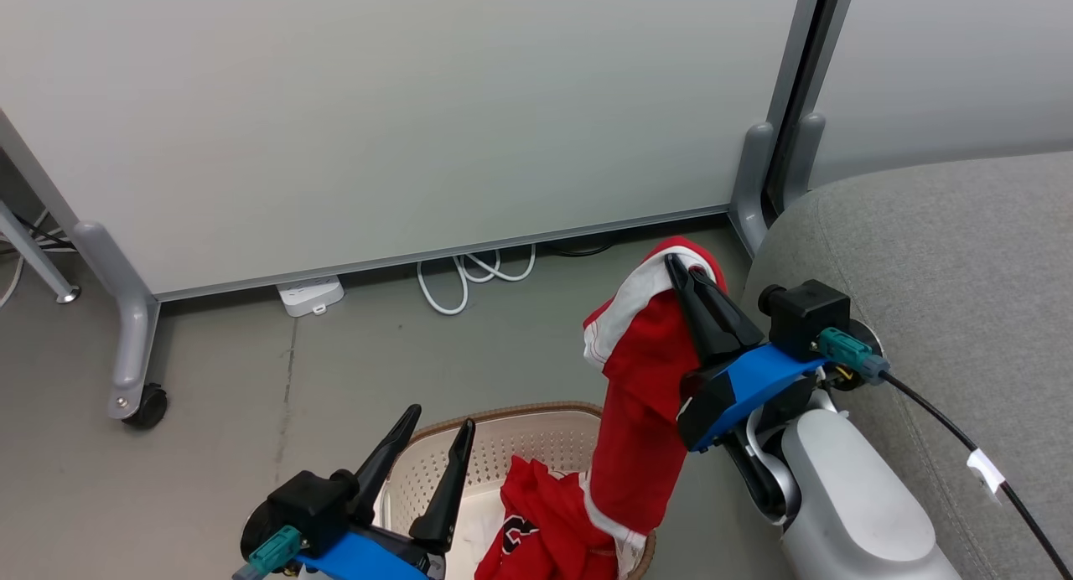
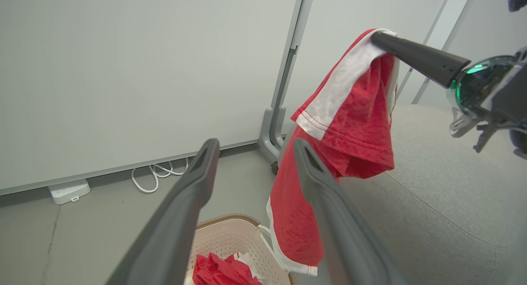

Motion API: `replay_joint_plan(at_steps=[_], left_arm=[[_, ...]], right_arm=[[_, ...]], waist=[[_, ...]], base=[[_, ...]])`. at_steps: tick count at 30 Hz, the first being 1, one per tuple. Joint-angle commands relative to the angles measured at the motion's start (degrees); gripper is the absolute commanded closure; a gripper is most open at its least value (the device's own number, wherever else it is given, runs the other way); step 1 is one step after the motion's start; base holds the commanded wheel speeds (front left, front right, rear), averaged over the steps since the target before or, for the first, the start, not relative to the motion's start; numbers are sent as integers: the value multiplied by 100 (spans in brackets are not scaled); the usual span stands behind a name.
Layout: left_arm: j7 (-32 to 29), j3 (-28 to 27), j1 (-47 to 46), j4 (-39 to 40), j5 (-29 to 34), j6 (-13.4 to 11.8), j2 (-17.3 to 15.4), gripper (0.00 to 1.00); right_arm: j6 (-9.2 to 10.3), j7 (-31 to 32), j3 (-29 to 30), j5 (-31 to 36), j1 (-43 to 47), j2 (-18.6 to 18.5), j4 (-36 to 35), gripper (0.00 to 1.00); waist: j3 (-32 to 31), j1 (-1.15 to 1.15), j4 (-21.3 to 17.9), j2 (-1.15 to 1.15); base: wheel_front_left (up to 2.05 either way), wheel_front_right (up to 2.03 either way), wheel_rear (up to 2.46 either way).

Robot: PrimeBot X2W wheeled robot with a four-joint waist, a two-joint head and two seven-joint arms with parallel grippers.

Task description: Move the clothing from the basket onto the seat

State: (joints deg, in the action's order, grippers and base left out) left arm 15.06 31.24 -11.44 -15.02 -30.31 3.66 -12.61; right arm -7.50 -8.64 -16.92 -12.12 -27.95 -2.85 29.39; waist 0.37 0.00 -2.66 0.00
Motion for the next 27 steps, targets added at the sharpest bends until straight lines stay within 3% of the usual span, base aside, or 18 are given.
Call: replay_joint_plan(at_steps=[1,7,16,27], left_arm=[[16,-157,83,43,139,58,57,0],[17,-484,195,-7,498,215,267,0],[17,-948,362,115,854,343,386,0],[17,-1057,387,101,1034,378,447,0]], right_arm=[[2,36,39,42,81,-6,-105,100],[2,118,126,55,203,-7,-316,100],[2,190,199,111,294,-8,-570,100],[2,196,305,39,365,-6,-730,100]], waist=[[30,0,1,0],[83,0,-54,0],[201,0,-1107,0],[379,0,-2268,0]], base=[[0,0,0],[0,0,0],[0,0,0],[0,0,0]])
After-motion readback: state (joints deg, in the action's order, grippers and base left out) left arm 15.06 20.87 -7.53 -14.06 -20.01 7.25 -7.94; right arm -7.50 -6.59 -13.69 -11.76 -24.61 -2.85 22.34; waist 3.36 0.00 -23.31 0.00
